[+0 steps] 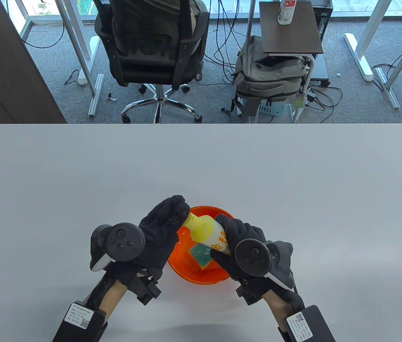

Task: Squeeze dish soap on sponge and spread

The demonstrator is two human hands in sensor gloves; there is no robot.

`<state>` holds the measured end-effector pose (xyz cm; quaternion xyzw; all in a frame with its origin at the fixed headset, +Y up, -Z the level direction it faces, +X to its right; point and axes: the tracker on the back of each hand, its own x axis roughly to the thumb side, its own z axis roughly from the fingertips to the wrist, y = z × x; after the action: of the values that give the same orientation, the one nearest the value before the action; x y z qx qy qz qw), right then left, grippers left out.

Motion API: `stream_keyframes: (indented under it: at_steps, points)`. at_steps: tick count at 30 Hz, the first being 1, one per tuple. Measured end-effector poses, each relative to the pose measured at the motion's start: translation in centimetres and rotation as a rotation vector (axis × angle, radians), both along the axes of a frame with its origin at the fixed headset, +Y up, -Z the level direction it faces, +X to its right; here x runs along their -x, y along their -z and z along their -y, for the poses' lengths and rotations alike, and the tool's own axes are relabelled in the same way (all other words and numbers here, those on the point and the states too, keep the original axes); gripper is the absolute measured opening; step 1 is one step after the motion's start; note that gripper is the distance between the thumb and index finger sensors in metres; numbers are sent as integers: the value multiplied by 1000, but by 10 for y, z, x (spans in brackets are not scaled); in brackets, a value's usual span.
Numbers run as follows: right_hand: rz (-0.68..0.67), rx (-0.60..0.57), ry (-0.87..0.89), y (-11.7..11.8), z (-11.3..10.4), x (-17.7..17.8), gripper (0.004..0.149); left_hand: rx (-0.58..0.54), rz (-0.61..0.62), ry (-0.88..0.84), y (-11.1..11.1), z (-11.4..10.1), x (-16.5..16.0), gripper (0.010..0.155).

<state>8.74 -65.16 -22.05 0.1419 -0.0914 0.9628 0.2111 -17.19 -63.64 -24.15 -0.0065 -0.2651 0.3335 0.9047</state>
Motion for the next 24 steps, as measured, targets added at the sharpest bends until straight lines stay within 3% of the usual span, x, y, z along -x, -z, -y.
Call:
stream_keyframes:
  at_steps: [10, 15, 24]
  points:
    - [11, -8, -65, 7, 2, -3, 81, 27, -27, 9, 5, 7, 2, 65]
    - [48, -35, -36, 9, -6, -14, 81, -6, -116, 137, 7, 11, 12, 70]
    - [308, 15, 103, 46, 4, -61, 79, 0, -268, 419, 17, 42, 48, 70]
